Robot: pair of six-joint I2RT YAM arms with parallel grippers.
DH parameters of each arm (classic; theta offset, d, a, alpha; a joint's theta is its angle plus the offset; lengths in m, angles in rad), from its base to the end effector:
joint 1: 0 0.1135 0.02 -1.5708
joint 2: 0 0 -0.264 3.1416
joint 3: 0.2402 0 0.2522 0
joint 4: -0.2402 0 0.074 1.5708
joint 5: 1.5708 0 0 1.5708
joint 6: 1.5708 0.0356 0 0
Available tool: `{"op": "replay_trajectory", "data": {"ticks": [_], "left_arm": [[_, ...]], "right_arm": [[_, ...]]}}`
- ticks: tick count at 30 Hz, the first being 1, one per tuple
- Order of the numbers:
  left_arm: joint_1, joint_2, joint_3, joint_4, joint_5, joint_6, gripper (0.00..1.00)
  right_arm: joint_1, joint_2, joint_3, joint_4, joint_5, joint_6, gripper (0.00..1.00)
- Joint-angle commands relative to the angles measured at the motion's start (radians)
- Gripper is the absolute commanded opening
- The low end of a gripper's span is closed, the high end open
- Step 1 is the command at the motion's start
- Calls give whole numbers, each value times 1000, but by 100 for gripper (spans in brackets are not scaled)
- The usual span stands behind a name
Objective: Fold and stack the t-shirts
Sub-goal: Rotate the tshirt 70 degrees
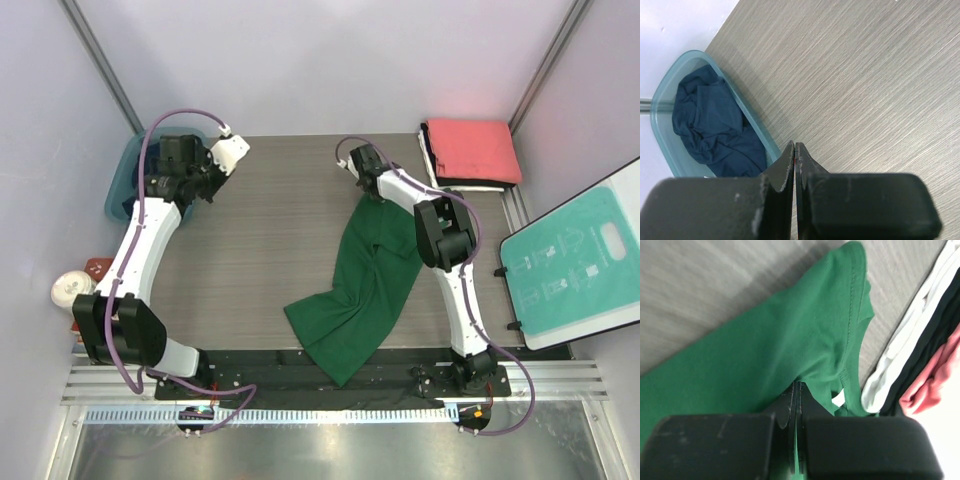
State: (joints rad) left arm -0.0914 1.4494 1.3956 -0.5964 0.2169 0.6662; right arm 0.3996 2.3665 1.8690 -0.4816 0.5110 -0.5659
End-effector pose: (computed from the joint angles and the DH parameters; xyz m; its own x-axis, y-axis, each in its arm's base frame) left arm 0.3204 -0.0371 0.3565 -0.3134 0.6348 -0.7063 0.5767 0.7181 0.3895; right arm 0.4776 0.1828 0.1469 -0.5982 -0.7603 -0.2532 -0.4843 0.5947 -0.6417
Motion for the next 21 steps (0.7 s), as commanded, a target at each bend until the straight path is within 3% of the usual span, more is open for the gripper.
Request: {"op": "replay_trajectory", "data": {"ticks": [1, 12, 21], "left_arm": [[-2, 6, 42, 3, -7, 9, 0], [-2, 42, 36, 23, -4, -25, 0], [-2, 83, 49, 32, 2, -57, 0]], "right_arm": [[5, 71, 140, -3, -25, -12, 1], [10, 405, 600, 50, -169, -144, 1], [39, 493, 537, 467, -146, -396, 1]]}}
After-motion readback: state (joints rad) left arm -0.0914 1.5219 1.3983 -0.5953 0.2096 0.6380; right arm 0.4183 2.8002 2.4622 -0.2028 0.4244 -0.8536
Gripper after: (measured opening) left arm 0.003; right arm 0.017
